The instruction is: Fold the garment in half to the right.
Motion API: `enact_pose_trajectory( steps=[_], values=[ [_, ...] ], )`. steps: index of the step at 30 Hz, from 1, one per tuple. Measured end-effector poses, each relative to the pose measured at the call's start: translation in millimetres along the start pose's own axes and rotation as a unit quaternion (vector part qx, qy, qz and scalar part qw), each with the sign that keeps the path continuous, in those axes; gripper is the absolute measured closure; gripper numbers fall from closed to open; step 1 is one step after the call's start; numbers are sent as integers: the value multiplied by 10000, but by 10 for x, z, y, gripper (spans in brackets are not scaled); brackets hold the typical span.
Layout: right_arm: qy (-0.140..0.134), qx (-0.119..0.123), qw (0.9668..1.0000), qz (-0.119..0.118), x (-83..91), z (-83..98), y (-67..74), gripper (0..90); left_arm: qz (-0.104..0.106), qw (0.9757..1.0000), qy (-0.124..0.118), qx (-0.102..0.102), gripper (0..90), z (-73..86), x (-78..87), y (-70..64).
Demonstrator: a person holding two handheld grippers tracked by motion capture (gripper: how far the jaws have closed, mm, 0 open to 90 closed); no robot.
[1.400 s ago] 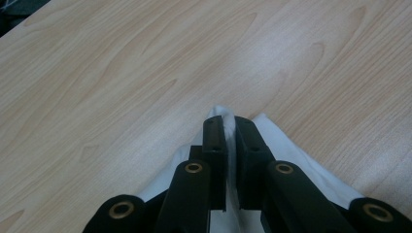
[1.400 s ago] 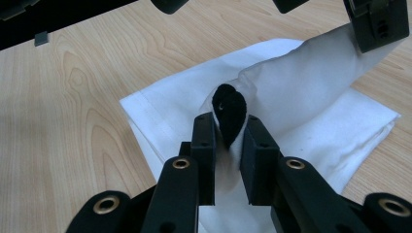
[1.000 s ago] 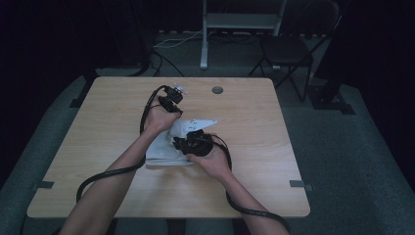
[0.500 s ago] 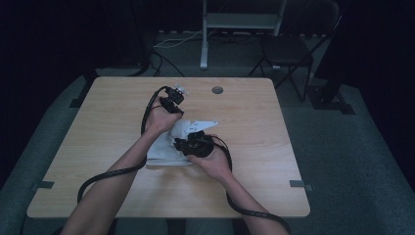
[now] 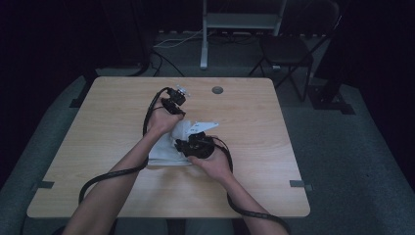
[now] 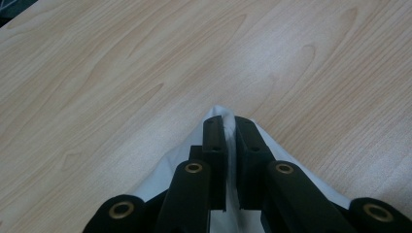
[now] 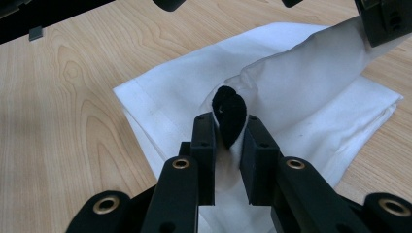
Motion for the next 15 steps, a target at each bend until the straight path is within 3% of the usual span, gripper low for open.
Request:
enact_pose_trajectory(
  steps=[15],
  values=[
    [23,-25,10000,-3,-7,35,-14,777,4,10000,-47,17,846,5,-36,-32]
  ],
)
Point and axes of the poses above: each handheld gripper's, and its own axes: x roughly backward along the jaws, z roughly out of its underside, y roughly to its left, the point moved 2 cm from there along -x, roughly forward along the jaws, and after that the axes turned 13 degrees about y, right-handed, at the moved point
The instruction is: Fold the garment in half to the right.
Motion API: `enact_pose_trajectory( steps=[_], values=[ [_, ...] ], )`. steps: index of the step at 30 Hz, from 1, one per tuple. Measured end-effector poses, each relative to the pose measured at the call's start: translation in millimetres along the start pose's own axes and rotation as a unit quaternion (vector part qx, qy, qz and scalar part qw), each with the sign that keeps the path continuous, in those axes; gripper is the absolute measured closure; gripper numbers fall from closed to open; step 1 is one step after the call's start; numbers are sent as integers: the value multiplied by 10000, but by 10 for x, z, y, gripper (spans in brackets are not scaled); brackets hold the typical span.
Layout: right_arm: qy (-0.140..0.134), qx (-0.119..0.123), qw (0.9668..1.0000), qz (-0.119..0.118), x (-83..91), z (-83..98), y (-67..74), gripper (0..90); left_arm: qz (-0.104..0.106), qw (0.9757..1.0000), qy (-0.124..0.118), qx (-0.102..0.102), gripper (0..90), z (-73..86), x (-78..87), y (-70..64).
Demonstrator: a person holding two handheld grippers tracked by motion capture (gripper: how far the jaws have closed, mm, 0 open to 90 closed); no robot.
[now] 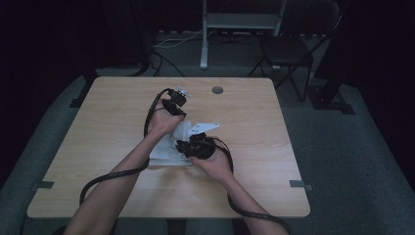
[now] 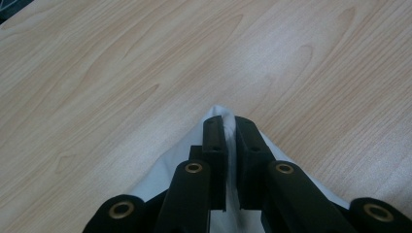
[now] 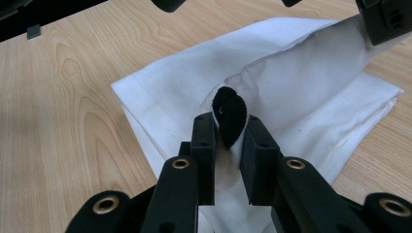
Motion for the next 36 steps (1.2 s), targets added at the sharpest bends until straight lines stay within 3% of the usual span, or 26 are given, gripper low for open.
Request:
enact_pose_trajectory(
  steps=[36],
  values=[
    [-25,-167,9998,58,48,136,-82,769,7,9998,-124,-157,844,-78,-79,-138]
  ],
)
Point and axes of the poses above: each handheld gripper's, and its own axes: x roughly backward along the jaws, z roughly out of its underside, y roughly to its left, the point moved 2 cm from there along -x, roughly forward along the jaws, and after that the axes turned 13 degrees about y, right-handed, at the moved point
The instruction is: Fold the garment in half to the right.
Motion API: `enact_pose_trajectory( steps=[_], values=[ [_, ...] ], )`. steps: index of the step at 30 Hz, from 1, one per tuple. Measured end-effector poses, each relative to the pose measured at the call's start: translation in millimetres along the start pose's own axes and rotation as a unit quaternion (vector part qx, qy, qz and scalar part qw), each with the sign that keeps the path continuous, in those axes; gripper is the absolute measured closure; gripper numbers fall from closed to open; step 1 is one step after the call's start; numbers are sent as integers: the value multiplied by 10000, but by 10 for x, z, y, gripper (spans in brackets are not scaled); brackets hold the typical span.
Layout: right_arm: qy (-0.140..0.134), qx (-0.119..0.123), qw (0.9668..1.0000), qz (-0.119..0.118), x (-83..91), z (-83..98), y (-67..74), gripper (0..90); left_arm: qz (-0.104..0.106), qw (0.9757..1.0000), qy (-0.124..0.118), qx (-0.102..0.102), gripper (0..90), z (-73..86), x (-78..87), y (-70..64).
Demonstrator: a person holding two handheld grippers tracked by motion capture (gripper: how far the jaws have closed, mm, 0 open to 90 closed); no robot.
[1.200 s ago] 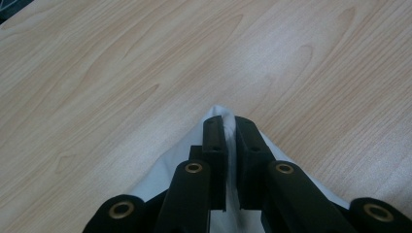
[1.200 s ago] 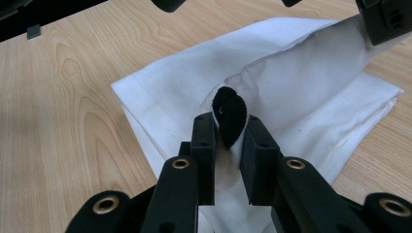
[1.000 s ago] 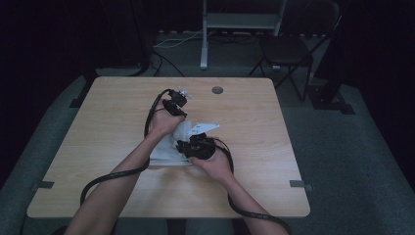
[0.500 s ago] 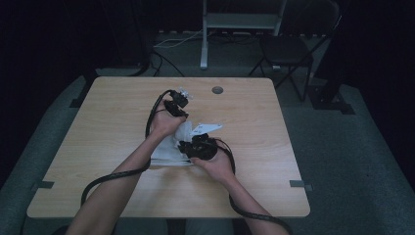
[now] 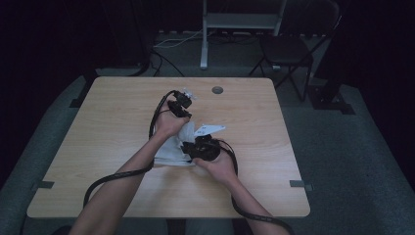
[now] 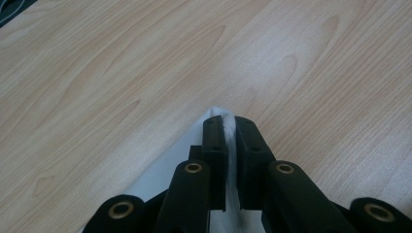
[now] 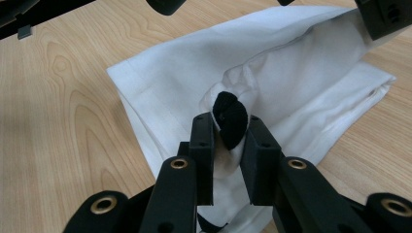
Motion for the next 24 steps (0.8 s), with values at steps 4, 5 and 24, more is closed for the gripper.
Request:
enact_pose_trajectory(
  steps=[4,5,24],
  values=[
    [0,-17,10000,-10,5,14,-2,768,-48,10000,11,-55,843,-15,-10,-22],
    [-3,-20,10000,-6,9,15,-4,768,-62,9999,23,-85,843,-19,-12,-26],
    [2,-85,10000,27,53,73,-27,766,-112,9998,3,-177,839,-43,-21,-73]
  ],
)
Point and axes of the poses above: each handheld gripper's, and its own axes: x roughly backward along the jaws, z roughly out of its underside, y roughly to its left, the point moved 2 cm from there along -x, roughly forward along the jaws, and after that the axes turned 13 degrees about y, right-handed, at the moved point
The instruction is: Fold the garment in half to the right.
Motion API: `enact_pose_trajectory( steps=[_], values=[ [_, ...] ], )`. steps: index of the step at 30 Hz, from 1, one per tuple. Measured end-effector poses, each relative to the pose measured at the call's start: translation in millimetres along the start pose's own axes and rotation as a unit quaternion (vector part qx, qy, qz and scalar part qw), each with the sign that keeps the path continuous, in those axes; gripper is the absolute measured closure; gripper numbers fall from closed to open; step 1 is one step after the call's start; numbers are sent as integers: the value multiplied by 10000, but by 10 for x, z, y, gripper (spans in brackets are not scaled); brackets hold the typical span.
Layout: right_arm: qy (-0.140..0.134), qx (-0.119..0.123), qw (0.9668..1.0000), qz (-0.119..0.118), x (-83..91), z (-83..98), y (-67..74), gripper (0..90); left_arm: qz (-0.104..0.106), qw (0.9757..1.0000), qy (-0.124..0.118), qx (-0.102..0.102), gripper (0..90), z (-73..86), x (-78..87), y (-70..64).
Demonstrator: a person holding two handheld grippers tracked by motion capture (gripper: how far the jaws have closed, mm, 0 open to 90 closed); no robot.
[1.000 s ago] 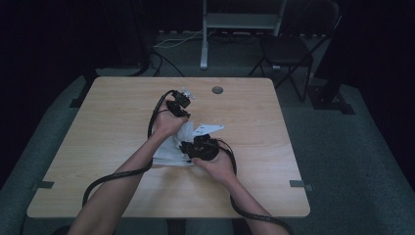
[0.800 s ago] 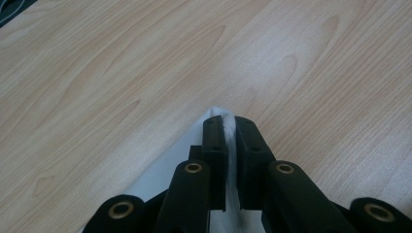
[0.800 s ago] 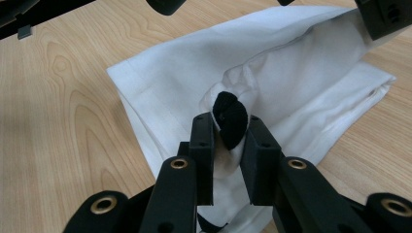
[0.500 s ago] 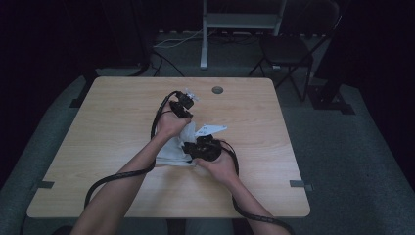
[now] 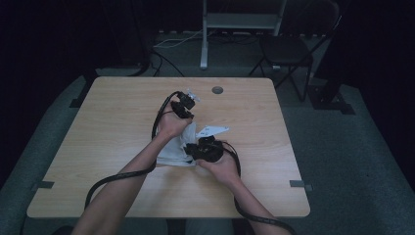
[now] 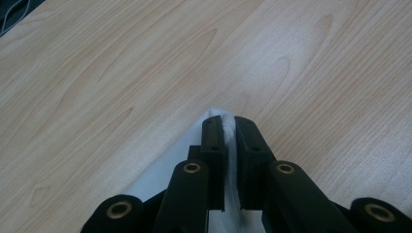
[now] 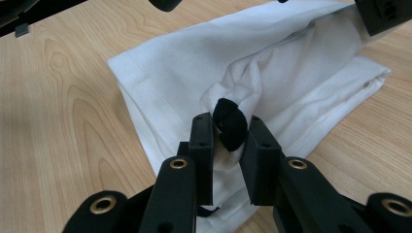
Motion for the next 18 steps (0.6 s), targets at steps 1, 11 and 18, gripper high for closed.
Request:
enact_pose_trajectory(
  steps=[1,11,18],
  values=[
    [1,5,10000,0,3,3,-4,766,-3,10000,-8,-2,839,-5,0,-5],
    [-11,-32,10000,40,44,32,-26,761,-36,9999,-53,-92,839,-36,-9,-57],
    [-16,-64,10000,41,54,30,-11,757,-56,9999,-72,-119,838,-43,-6,-59]
  ],
)
Point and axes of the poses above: each handheld gripper's, and its own axes: x roughly backward along the jaws, z roughly out of its underside, y roughly to its left, the point moved 2 cm from there along -x, roughly forward along the jaws, and after that the axes turned 13 degrees about y, right-handed, at the moved point
